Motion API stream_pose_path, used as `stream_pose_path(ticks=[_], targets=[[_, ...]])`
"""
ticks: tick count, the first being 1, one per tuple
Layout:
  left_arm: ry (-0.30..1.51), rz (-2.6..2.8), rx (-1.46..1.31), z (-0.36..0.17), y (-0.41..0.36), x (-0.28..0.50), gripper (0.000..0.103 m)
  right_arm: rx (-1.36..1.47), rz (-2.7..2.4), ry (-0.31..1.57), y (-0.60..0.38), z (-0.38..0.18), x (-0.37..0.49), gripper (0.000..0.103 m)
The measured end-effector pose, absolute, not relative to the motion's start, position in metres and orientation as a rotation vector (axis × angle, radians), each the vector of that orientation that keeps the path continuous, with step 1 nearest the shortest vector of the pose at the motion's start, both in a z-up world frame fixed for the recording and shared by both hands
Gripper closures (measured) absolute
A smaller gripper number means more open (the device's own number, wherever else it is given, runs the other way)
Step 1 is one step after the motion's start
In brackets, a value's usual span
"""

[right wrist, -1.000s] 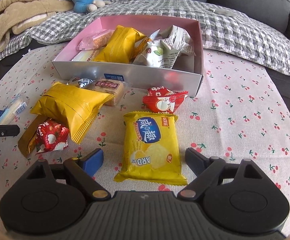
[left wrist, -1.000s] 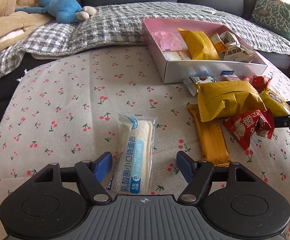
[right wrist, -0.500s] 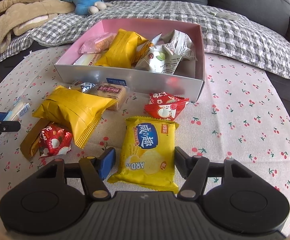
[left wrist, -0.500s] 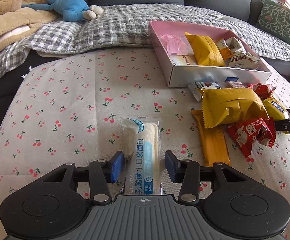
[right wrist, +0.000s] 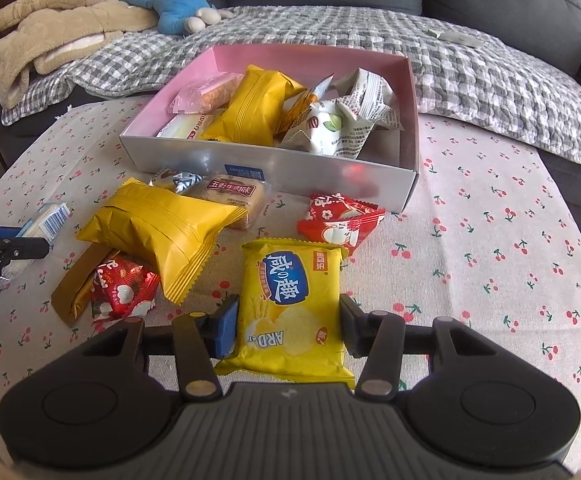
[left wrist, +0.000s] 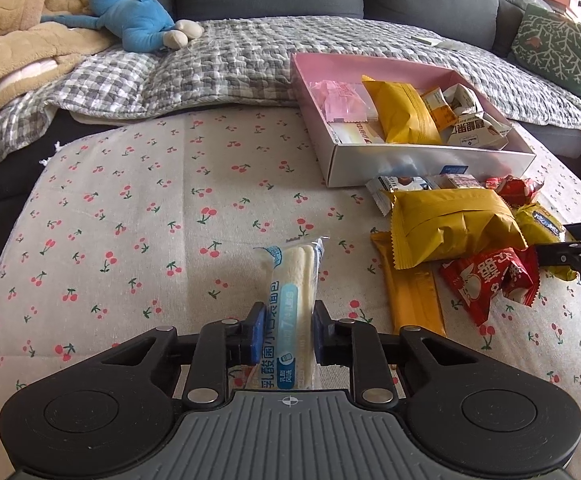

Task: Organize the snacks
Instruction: 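Carry both packets into the pink box and open both tools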

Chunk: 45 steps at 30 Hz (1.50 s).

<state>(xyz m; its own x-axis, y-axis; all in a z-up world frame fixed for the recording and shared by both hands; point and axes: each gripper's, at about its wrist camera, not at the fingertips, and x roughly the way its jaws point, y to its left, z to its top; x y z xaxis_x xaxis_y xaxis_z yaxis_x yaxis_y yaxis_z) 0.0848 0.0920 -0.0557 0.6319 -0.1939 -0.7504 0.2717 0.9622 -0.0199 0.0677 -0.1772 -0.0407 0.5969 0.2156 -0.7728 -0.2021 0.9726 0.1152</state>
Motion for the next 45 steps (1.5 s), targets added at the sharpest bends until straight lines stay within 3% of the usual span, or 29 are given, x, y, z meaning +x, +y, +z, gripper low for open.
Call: stream_pose_path(ticks=[45], targets=[[0.737,-0.332,0.033,-0.002,0.014,0.123,0.086,0.133,0.244,0.774,-0.191,0.014,0.107,0.056]])
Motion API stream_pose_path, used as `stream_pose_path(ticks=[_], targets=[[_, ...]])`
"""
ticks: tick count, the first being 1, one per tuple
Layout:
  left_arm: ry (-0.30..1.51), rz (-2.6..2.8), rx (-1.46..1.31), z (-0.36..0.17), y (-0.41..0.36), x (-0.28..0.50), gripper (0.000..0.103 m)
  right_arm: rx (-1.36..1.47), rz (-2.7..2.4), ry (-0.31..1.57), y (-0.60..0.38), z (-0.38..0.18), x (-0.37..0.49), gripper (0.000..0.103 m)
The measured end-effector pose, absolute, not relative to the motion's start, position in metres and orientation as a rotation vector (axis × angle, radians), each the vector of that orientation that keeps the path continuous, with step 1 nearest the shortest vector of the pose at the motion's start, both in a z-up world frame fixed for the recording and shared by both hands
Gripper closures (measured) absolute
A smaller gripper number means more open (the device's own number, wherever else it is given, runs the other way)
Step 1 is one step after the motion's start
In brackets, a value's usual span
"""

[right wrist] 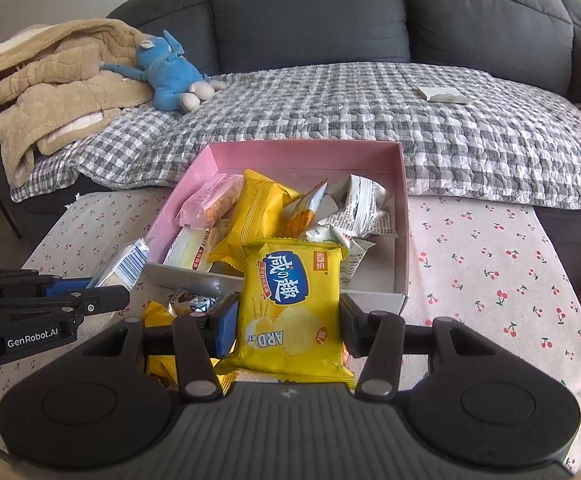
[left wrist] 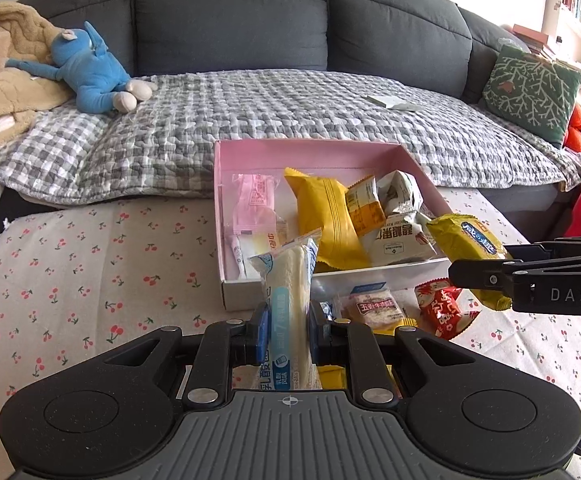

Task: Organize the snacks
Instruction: 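Carry both packets into the pink box and open both tools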

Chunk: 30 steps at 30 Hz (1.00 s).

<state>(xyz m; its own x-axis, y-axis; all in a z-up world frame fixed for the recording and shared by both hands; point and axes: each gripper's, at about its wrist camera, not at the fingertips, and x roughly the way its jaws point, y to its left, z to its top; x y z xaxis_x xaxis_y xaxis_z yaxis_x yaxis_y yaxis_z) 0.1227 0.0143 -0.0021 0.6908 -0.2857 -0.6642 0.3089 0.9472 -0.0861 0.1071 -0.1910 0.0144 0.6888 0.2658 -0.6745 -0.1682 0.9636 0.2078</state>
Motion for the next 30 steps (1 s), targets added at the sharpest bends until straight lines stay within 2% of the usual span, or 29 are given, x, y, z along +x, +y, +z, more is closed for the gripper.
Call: stream_pose_path(ticks=[18,30], targets=[[0.736,-0.277,-0.044,-0.010,-0.022,0.223,0.086,0.174,0.205,0.778,-0.198,0.008,0.189,0.056],[0.713,-0.276,-0.051,-0.016,-0.041,0.263,0.086,0.187,0.181,0.773,-0.200,-0.002,0.222,0.056]])
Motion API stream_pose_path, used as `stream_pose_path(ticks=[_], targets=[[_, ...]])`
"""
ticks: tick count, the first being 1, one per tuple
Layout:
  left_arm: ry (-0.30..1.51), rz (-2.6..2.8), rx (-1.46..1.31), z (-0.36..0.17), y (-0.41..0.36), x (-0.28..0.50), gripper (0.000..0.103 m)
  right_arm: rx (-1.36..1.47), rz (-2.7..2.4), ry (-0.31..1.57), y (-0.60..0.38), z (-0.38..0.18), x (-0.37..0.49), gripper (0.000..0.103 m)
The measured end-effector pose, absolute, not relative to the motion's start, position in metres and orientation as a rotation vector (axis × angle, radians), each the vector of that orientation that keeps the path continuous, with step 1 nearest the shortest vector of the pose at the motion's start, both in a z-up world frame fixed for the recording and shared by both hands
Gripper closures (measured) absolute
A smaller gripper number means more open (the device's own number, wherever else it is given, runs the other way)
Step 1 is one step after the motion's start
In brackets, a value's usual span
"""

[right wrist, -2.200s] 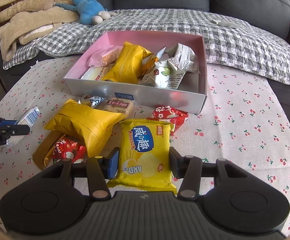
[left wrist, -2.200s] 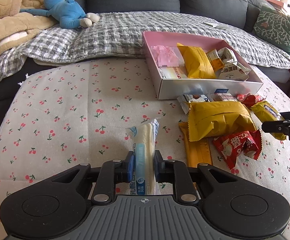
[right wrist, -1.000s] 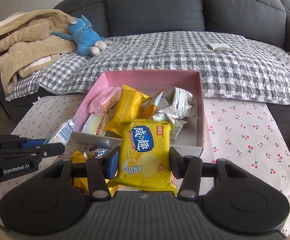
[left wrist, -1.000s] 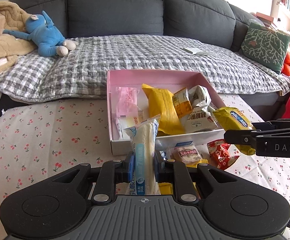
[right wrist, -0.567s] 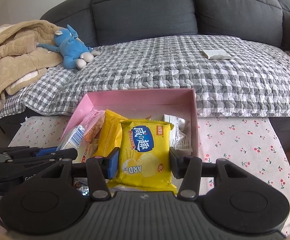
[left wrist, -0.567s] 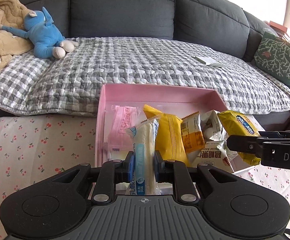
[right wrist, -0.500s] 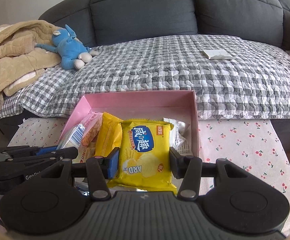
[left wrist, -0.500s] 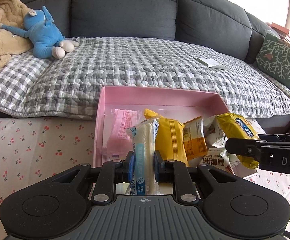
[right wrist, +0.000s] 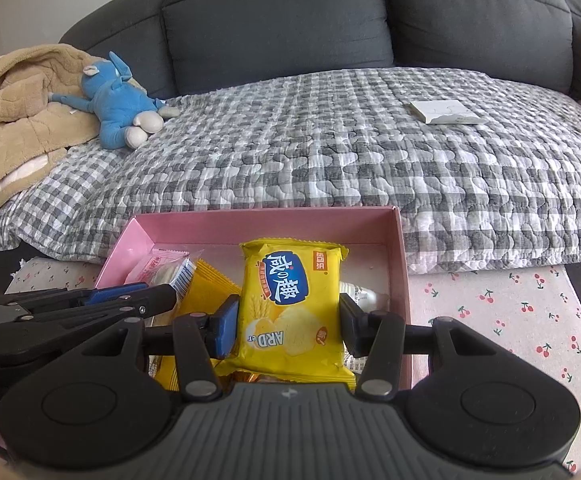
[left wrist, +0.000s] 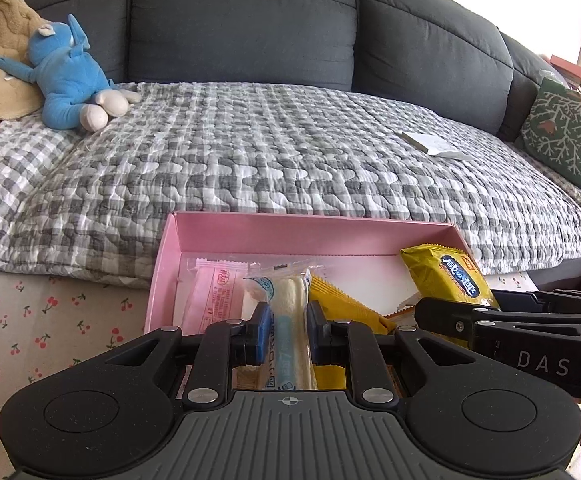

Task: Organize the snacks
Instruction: 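Carry both packets into the pink box and open both tools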

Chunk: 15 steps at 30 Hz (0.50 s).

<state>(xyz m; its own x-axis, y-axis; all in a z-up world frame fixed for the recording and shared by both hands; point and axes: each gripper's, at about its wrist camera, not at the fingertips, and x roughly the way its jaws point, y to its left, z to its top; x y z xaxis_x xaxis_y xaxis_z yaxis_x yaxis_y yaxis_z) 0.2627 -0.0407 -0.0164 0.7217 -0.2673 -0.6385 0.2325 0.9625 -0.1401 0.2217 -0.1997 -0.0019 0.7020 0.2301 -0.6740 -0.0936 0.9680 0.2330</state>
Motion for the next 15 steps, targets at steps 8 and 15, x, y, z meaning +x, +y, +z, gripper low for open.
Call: stream_pose_path(ticks=[8,15], targets=[[0.699,-0.275,-0.051,-0.0210,-0.0461,0.2736,0.085,0.211,0.178,0.754,-0.2038,0.0006,0.2279,0.052],[0.695,-0.279,-0.066,-0.0212,-0.0450,0.2719,0.077,0.205,0.173,0.746,-0.2061,0.0043,0.2257,0.039]])
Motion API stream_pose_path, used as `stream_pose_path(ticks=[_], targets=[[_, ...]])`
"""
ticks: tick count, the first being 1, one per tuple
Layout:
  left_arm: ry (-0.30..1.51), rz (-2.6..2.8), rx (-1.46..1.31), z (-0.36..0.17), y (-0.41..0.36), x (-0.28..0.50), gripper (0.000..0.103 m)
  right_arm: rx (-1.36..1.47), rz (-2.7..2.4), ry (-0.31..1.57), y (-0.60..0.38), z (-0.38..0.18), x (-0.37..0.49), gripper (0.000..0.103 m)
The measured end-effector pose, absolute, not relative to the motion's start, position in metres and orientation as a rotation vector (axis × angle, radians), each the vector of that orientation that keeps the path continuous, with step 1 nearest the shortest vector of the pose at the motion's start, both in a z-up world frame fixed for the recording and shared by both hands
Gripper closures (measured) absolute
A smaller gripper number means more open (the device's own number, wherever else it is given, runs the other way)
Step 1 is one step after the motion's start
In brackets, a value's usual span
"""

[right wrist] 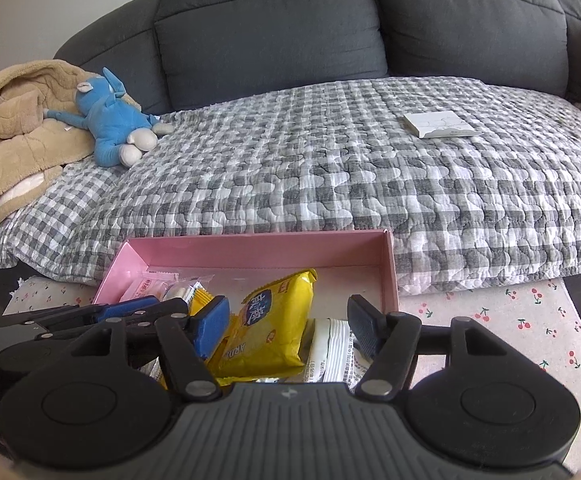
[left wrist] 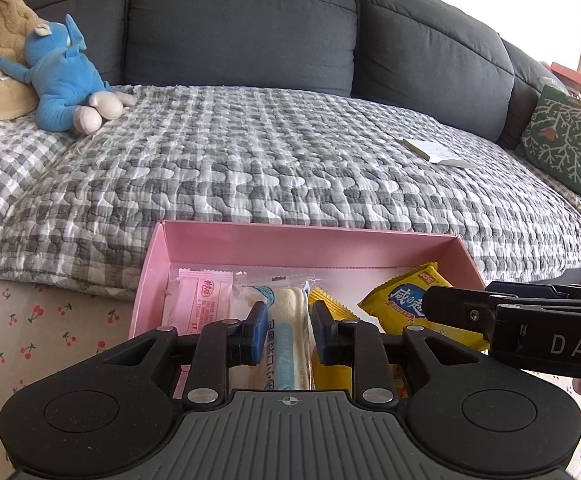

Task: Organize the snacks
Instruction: 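Carry both packets into the pink box and open both tools, then withdraw both tools from the box back over the snack pile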

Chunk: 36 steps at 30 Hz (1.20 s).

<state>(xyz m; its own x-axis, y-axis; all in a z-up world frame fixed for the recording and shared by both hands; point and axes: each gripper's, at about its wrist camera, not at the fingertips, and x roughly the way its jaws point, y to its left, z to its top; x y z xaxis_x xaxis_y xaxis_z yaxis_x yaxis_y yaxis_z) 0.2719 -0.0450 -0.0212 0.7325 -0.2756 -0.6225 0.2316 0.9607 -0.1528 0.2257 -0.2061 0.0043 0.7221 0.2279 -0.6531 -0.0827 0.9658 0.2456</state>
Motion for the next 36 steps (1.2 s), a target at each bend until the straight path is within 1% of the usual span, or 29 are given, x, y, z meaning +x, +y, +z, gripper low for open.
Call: stream_pose_path(ticks=[2,4,6,8,13,20,22,28,33,36], targets=[[0.693,-0.284,-0.061,-0.020,-0.044,0.269,0.071,0.205,0.170,0.743,-0.208,0.006,0.223,0.036],[0.690,-0.283,-0.058,-0.017,-0.042,0.266,0.060,0.206,0.169,0.742,-0.210,0.008,0.221,0.032],[0.687,-0.280,-0.056,-0.015,-0.040,0.262,0.056,0.209,0.171,0.741,-0.212,0.010,0.216,0.030],[0.690,-0.286,-0.052,-0.012,-0.037,0.257,0.055,0.208,0.171,0.743,-0.213,0.012,0.211,0.027],[0.687,-0.292,-0.023,-0.005,-0.034,0.240,0.043,0.195,0.173,0.748,-0.214,0.017,0.196,0.022],[0.692,-0.305,0.004,0.004,-0.030,0.212,0.034,0.173,0.184,0.747,-0.214,0.028,0.172,0.016],[0.691,-0.312,0.013,0.007,-0.029,0.204,0.029,0.165,0.188,0.746,-0.213,0.031,0.164,0.015],[0.696,-0.326,0.050,0.013,-0.026,0.175,0.020,0.144,0.203,0.743,-0.209,0.037,0.142,0.009],[0.700,-0.332,0.066,0.014,-0.019,0.152,0.013,0.145,0.216,0.751,-0.205,0.038,0.124,0.006],[0.706,-0.333,0.073,0.012,-0.015,0.141,0.011,0.144,0.229,0.757,-0.202,0.037,0.117,0.004]])
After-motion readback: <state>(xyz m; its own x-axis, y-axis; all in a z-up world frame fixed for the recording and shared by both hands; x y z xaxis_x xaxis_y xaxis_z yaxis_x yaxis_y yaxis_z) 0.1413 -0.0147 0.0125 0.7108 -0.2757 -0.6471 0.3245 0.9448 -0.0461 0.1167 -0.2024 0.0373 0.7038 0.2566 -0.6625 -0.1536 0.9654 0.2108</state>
